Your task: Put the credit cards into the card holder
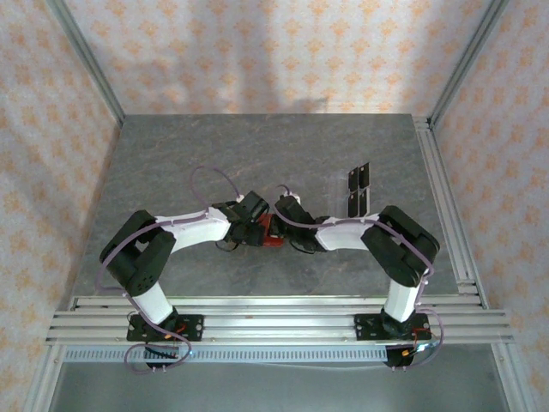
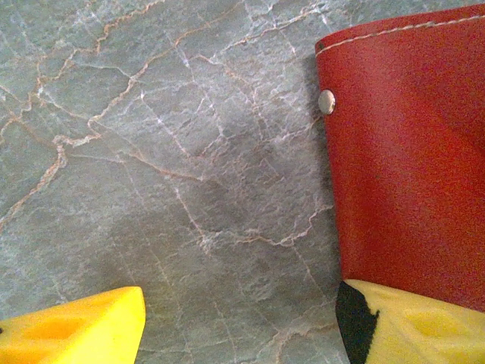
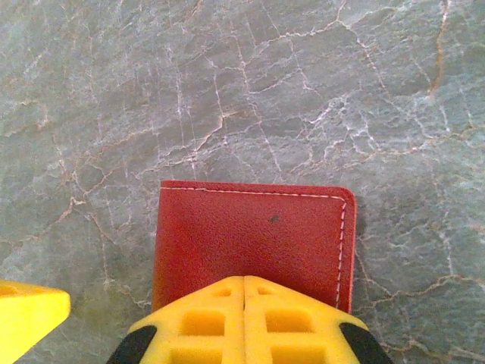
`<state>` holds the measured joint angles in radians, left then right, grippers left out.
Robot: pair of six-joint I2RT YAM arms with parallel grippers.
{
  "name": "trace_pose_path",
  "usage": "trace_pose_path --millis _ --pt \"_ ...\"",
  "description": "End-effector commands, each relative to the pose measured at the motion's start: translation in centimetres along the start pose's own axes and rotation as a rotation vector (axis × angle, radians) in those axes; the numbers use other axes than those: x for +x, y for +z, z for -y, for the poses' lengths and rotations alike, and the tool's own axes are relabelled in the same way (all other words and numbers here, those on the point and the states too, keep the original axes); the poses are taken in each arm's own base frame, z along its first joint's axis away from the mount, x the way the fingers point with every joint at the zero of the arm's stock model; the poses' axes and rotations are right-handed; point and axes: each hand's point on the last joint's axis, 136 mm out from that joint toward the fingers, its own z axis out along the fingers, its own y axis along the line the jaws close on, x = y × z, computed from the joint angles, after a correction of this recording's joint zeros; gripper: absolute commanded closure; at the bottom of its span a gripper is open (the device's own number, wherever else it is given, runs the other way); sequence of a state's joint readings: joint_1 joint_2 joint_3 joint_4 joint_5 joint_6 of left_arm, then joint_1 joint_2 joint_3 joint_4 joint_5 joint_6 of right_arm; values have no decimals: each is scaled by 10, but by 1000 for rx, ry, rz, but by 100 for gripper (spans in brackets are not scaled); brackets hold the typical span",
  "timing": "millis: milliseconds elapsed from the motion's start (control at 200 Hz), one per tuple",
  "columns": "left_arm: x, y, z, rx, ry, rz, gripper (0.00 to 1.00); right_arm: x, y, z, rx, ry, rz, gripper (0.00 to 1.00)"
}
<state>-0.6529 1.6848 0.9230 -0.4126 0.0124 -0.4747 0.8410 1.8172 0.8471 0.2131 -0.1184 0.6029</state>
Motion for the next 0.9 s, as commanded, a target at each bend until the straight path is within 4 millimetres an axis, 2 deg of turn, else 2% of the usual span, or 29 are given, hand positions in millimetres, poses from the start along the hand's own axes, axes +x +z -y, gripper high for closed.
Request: trace_pose_path --millis 0,380,686,896 --pt "9 11 -3 -39 -1 -33 29 144 -11 120 368 -42 -449 100" --pt "9 13 -3 -47 -2 -35 29 123 -21 92 263 -159 -425 100" --pt "8 14 -4 -55 1 -38 29 116 -30 92 253 -230 -402 100" --pt "7 16 -4 -62 0 -43 29 115 -31 100 252 -266 -364 100"
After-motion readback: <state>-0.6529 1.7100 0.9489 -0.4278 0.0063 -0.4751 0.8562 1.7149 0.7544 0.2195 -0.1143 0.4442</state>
